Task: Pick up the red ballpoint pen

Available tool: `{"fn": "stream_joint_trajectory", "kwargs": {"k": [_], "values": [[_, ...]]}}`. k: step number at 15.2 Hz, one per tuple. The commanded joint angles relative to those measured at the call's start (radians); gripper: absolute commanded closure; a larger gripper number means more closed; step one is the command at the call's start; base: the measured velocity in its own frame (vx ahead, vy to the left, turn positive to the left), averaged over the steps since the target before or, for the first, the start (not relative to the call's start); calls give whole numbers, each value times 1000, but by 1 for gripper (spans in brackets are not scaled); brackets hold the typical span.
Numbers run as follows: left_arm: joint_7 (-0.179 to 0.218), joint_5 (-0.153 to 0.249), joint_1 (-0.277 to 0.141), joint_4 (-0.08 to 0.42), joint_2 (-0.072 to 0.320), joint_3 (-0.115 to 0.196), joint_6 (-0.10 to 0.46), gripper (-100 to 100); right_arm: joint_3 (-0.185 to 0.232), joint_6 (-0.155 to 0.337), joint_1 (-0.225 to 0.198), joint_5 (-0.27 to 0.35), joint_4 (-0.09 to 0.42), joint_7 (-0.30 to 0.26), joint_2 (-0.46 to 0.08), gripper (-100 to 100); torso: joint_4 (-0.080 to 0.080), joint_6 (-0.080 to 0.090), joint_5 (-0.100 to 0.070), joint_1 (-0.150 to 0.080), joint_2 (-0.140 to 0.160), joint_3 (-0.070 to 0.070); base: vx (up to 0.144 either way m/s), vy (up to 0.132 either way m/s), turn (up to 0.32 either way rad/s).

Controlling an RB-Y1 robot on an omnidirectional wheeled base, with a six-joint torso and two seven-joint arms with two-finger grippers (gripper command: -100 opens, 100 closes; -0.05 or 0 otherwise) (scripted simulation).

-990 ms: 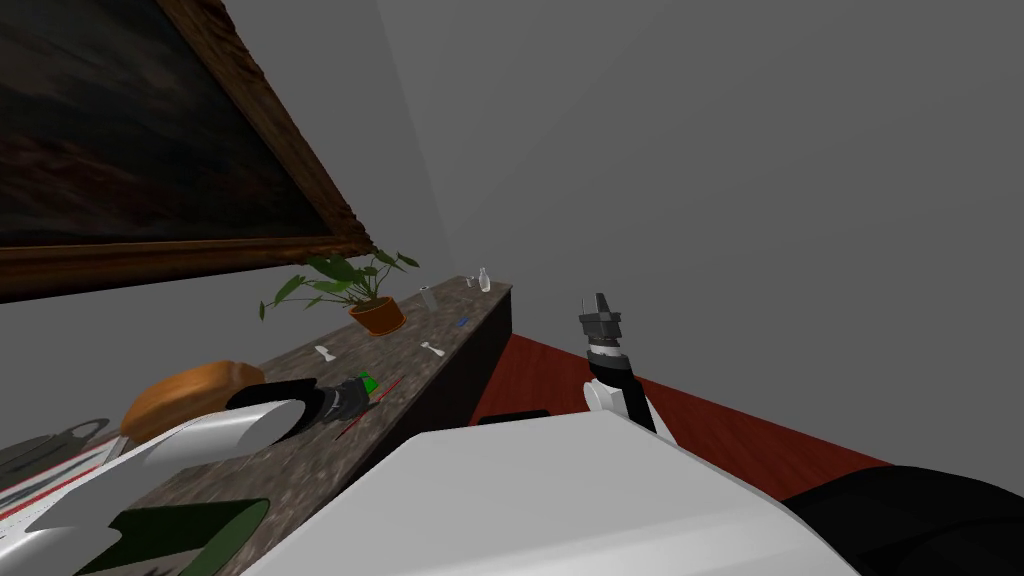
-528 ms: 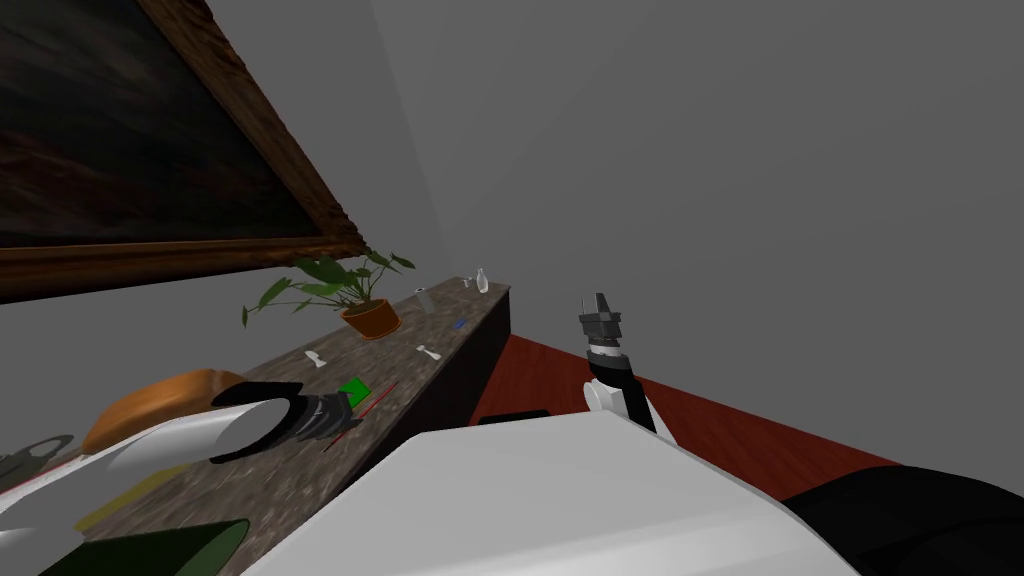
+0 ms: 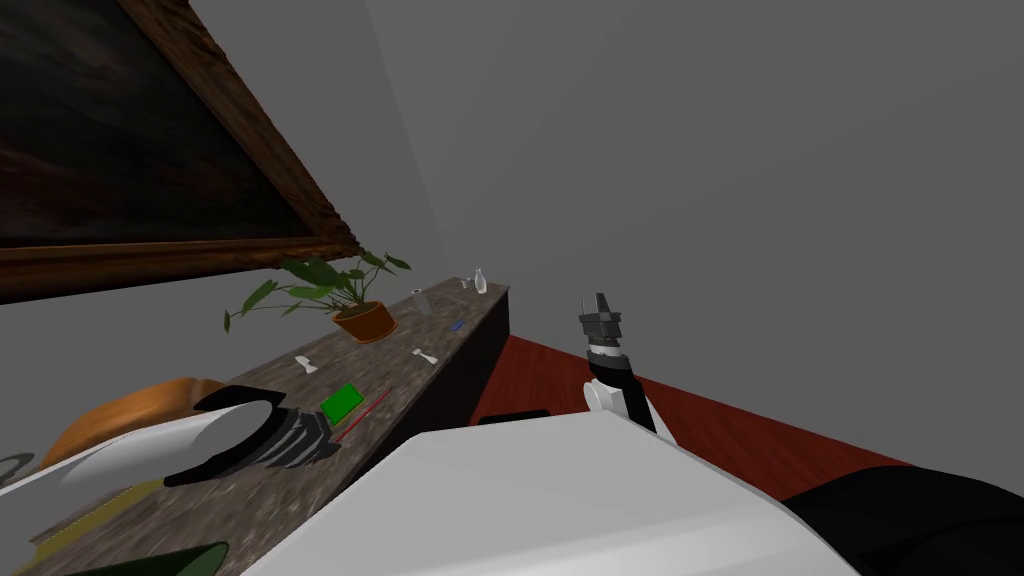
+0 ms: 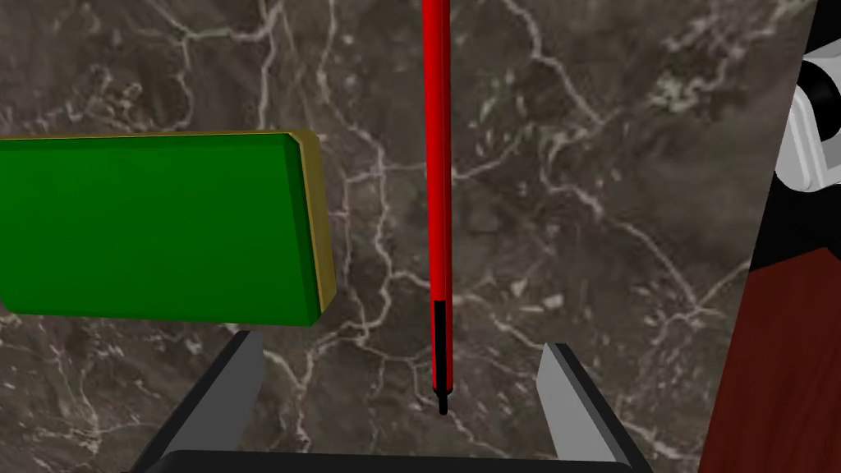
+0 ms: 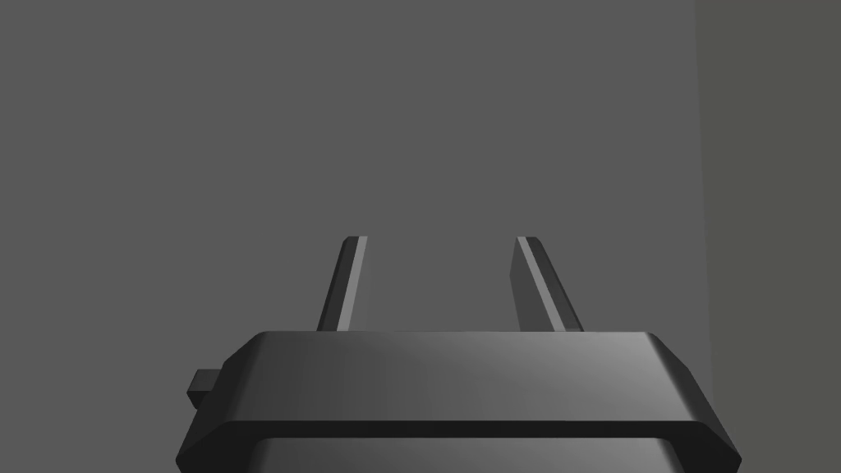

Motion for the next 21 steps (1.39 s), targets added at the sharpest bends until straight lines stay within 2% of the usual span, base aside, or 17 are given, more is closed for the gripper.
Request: {"fn": "stream_joint_trajectory", "kwargs": {"k": [1,2,6,7,8,10,11,12,16,17,18,19,20,21], "values": [[17,28,4,22,17,-4,44,-100,0,0,0,0,0,0,0,0,0,0,0,0,0,0,21,2,-19],[17,28,4,22,17,-4,44,-100,0,0,0,0,0,0,0,0,0,0,0,0,0,0,18,4,-17],[43,74,21,57,38,-10,110,-100,0,0,0,0,0,0,0,0,0,0,0,0,0,0,19,4,-23],[32,65,14,55,34,-10,93,-100,0,0,0,0,0,0,0,0,0,0,0,1,0,0,10,4,-4],[17,46,9,85,4,-33,72,-100,0,0,0,0,0,0,0,0,0,0,0,0,1,0,11,1,-72],[5,32,4,104,-17,-49,54,-100,0,0,0,0,0,0,0,0,0,0,0,0,1,0,14,2,-85],[14,43,9,89,-3,-35,69,-100,0,0,0,0,0,0,0,0,0,0,1,1,1,0,8,2,-24],[11,40,6,95,-5,-40,64,100,0,0,0,0,0,0,0,0,0,0,0,0,1,0,0,0,0],[11,41,6,94,-5,-39,65,100,0,0,0,0,0,0,0,0,0,0,2,3,1,0,0,0,0],[28,60,13,66,25,-17,89,100,0,0,0,0,0,0,0,0,0,0,2,3,1,0,-8,-1,100],[31,64,14,61,30,-13,94,100,0,0,0,0,0,0,0,0,0,0,2,4,1,0,-15,-2,113],[19,55,10,76,17,-25,80,100,0,0,0,0,0,0,0,0,0,0,2,4,1,0,-9,-2,33],[16,30,-20,95,31,0,55,-100,0,0,0,0,0,0,0,0,0,0,2,4,1,0,32,-46,-83],[15,25,-24,100,31,1,50,-100,0,0,0,0,0,0,0,0,0,1,2,2,-1,0,61,-91,-111]]}}
